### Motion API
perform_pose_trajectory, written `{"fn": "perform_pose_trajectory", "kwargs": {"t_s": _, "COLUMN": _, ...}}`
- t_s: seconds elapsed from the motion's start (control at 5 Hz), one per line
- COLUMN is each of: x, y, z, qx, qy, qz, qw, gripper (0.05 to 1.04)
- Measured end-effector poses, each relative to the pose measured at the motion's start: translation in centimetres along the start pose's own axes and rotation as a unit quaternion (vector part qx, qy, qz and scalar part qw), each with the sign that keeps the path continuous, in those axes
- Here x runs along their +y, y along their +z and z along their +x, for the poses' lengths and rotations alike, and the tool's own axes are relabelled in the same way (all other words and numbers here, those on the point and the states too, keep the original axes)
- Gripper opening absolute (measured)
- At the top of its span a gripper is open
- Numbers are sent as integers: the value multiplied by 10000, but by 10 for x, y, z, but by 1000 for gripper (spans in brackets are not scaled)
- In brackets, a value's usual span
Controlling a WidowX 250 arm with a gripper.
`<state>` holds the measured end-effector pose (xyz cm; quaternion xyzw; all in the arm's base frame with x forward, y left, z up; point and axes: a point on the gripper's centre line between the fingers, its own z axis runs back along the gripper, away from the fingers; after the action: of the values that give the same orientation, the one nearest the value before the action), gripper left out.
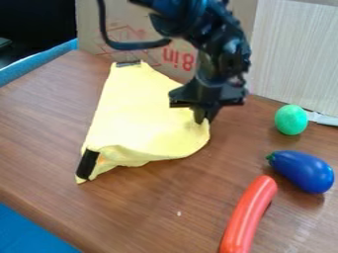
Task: Unfold the cloth from top right to bottom left
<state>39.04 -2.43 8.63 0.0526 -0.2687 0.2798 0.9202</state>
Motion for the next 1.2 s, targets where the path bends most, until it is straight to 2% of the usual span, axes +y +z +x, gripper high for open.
{"fn": "perform_pose_trajectory", "kwargs": {"t_s": 0.2, "x": 9, "y": 19, "z": 17, "qx": 120, "qy": 244, "qz": -272, "qw": 9993, "gripper": 64}}
{"fn": "perform_pose_trajectory", "kwargs": {"t_s": 0.4, "x": 20, "y": 28, "z": 28, "qx": 191, "qy": 432, "qz": -465, "qw": 9978, "gripper": 63}}
{"fn": "perform_pose_trajectory", "kwargs": {"t_s": 0.6, "x": 47, "y": 31, "z": 38, "qx": 172, "qy": 596, "qz": -471, "qw": 9970, "gripper": 63}}
{"fn": "perform_pose_trajectory", "kwargs": {"t_s": 0.8, "x": 76, "y": 29, "z": 32, "qx": 318, "qy": 621, "qz": -407, "qw": 9967, "gripper": 63}}
{"fn": "perform_pose_trajectory", "kwargs": {"t_s": 1.0, "x": 114, "y": 32, "z": 34, "qx": 346, "qy": 742, "qz": -307, "qw": 9962, "gripper": 63}}
{"fn": "perform_pose_trajectory", "kwargs": {"t_s": 1.2, "x": 141, "y": 38, "z": 34, "qx": 553, "qy": 819, "qz": -58, "qw": 9951, "gripper": 63}}
